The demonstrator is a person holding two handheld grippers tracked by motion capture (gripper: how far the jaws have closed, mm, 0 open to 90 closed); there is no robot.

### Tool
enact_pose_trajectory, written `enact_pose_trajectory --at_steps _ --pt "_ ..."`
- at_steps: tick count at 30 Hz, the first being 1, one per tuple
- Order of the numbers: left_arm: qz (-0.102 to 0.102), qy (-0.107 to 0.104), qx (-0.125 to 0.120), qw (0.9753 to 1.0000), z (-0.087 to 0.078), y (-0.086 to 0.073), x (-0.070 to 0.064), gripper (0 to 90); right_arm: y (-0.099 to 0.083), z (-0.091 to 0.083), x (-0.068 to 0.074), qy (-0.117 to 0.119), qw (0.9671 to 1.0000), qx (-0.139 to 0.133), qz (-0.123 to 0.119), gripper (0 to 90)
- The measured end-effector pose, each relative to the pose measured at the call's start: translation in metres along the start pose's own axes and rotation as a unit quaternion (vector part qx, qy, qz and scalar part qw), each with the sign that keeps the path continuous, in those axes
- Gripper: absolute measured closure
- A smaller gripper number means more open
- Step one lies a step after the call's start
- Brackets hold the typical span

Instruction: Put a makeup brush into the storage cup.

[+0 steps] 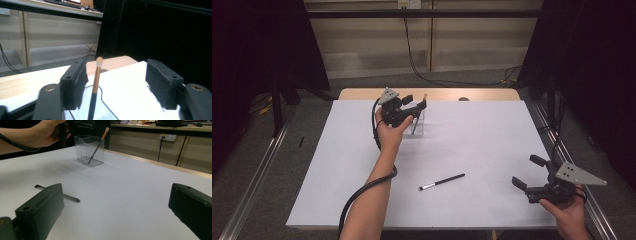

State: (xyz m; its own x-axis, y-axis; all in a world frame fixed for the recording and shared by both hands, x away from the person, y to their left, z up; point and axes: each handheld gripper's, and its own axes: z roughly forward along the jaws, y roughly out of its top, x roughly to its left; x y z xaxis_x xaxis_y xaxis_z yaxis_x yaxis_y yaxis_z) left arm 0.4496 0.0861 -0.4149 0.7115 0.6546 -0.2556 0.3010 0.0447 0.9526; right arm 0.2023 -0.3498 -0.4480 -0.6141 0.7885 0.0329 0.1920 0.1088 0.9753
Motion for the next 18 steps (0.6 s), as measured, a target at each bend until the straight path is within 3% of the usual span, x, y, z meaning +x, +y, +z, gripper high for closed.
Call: enact_pose_trajectory --at_steps 6,18 --pt "0.009 -0.021 -0.001 0.9997 -0.005 0.000 -0.001 23.7 0.000 0.002 0.001 0.001 1.0000 0.001 0.000 0.0" --pt "0.016 -0.041 -0.016 0.9989 -0.023 0.000 -0.004 11.8 -0.001 0.009 0.001 0.009 0.9999 0.003 0.002 0.0"
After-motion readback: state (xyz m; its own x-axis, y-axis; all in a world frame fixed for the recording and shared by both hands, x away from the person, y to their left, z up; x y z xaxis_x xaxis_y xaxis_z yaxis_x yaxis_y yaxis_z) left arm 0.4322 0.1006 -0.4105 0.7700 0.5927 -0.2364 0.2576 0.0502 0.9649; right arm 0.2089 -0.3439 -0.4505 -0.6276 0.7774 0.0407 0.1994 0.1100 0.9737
